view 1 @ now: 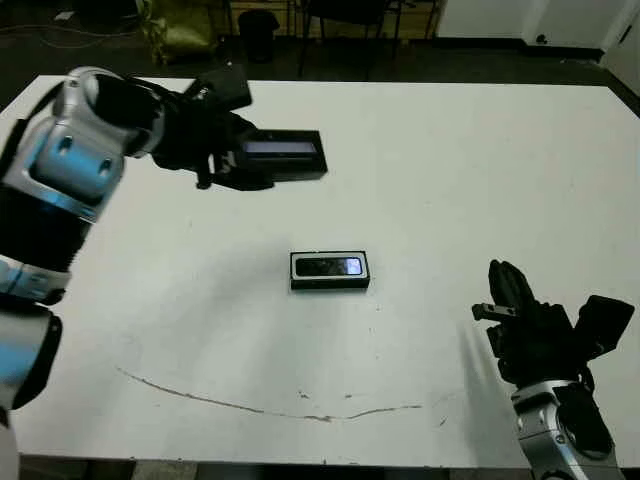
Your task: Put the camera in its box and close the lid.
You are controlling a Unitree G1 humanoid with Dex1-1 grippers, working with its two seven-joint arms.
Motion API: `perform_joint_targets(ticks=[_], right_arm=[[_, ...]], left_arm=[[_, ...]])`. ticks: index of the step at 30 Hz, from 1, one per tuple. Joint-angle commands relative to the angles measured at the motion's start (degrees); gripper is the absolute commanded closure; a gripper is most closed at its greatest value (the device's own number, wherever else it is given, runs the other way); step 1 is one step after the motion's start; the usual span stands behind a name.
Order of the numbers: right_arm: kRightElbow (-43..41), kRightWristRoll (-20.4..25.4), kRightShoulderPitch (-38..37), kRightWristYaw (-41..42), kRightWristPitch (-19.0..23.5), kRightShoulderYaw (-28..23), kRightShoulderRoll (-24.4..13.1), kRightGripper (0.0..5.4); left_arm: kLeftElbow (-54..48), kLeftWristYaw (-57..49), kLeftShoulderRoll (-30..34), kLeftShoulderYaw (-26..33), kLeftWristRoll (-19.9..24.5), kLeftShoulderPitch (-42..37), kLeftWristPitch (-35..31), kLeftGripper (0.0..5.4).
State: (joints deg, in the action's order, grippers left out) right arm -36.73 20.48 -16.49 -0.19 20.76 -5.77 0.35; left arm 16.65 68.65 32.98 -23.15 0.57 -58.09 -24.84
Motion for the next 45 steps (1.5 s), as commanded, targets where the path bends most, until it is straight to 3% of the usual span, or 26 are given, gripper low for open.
perform_joint_targets(ticks=[1, 11, 21, 27, 31, 40, 45], right_arm=[[1.42, -0.07, -0.54, 0.27, 0.09, 0.02, -0.16, 5.4], [2.56, 1.22, 0.03, 1.83, -0.05, -0.55, -0.45, 5.4], [2.64, 2.6, 0.29, 1.63, 1.45, -0.85, -0.52, 5.4], [5.21, 2.2, 0.65, 4.33, -1.5, -0.96, -1.44, 5.4], [5.53, 3.16, 0.94, 4.35, -0.83, -1.06, -0.98, 5.4], [5.55, 3.21, 0.66, 4.07, -1.11, -0.95, -0.59, 5.4], [5.0, 1.09, 0.26, 3.88, -1.51, -0.34, -1.44, 5.4]], left_arm=[[1.57, 1.88, -2.0, -0.88, -0.23, -0.71, 0.16, 2.77], [6.04, 6.93, -6.22, -1.42, 0.48, -1.3, 0.27, 2.77], [10.94, 8.4, -10.23, -2.7, -1.65, -2.64, 1.6, 2.77], [11.45, 9.2, -12.02, -3.91, -2.27, -2.91, -0.17, 2.77], [11.18, 8.93, -13.08, -3.95, -1.98, -2.11, -1.51, 2.77], [13.45, 8.8, -14.31, -4.91, -2.61, -0.71, -1.78, 2.77], [13.56, 8.32, -14.55, -5.9, -3.47, 0.31, -3.05, 2.77]])
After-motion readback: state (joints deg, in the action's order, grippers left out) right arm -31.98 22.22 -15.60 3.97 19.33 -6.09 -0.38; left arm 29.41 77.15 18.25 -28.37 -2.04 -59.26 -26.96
